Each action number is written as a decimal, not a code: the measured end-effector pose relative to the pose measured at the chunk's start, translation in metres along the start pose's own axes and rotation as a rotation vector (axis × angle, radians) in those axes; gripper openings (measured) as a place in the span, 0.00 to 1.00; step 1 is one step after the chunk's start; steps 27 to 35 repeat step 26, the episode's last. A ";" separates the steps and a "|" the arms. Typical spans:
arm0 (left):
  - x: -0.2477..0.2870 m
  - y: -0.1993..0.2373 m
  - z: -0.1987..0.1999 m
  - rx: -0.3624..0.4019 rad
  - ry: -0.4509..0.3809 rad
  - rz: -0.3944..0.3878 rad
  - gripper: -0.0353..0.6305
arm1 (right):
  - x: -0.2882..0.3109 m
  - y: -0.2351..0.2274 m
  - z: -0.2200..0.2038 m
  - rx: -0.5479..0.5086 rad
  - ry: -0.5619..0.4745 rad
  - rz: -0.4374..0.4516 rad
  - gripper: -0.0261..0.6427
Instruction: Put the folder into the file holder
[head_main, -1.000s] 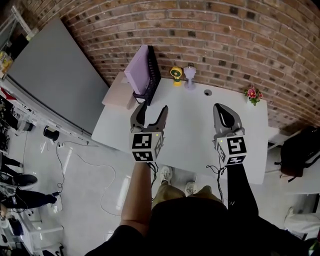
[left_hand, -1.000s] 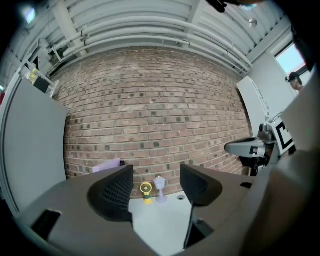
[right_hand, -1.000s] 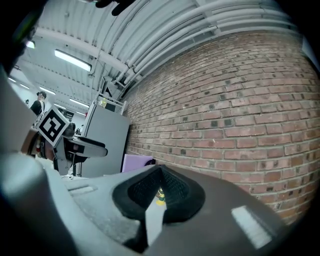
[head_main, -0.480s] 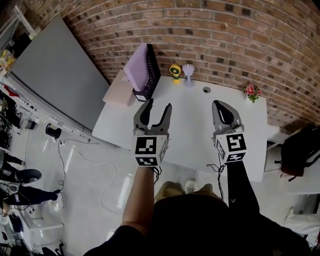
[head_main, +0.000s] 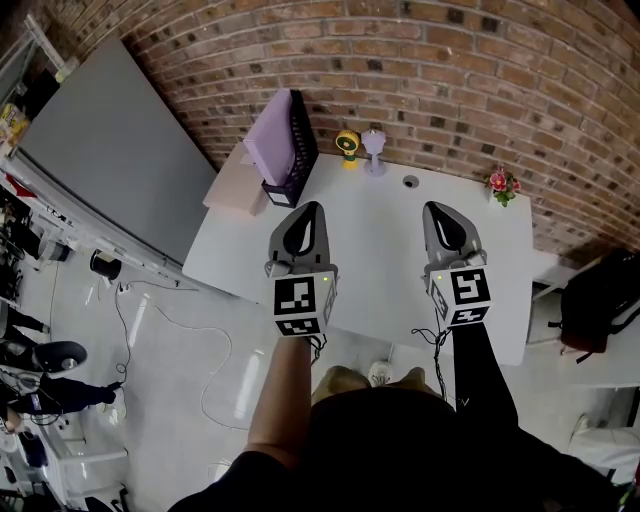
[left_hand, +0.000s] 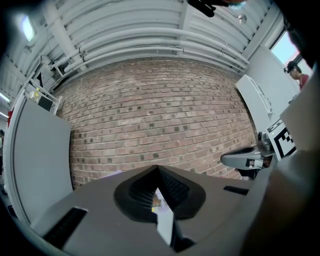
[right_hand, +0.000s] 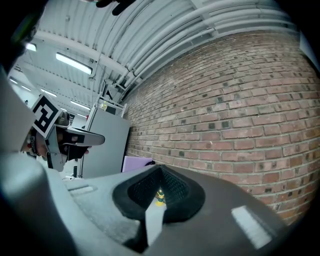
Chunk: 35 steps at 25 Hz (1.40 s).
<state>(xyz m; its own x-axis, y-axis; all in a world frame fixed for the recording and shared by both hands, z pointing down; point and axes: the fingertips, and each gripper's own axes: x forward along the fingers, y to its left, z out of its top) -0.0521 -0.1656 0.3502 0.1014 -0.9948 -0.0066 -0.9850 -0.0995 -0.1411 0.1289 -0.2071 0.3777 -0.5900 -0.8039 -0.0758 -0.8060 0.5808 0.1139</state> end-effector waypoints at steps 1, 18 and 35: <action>0.001 0.000 0.001 0.000 -0.002 0.000 0.06 | 0.000 -0.001 0.000 -0.002 0.005 -0.001 0.04; 0.007 -0.003 0.000 -0.006 -0.006 -0.035 0.06 | 0.002 0.002 0.003 -0.016 0.010 0.006 0.04; 0.005 0.002 -0.002 -0.014 -0.001 -0.036 0.06 | 0.002 0.006 0.004 -0.031 0.018 0.003 0.04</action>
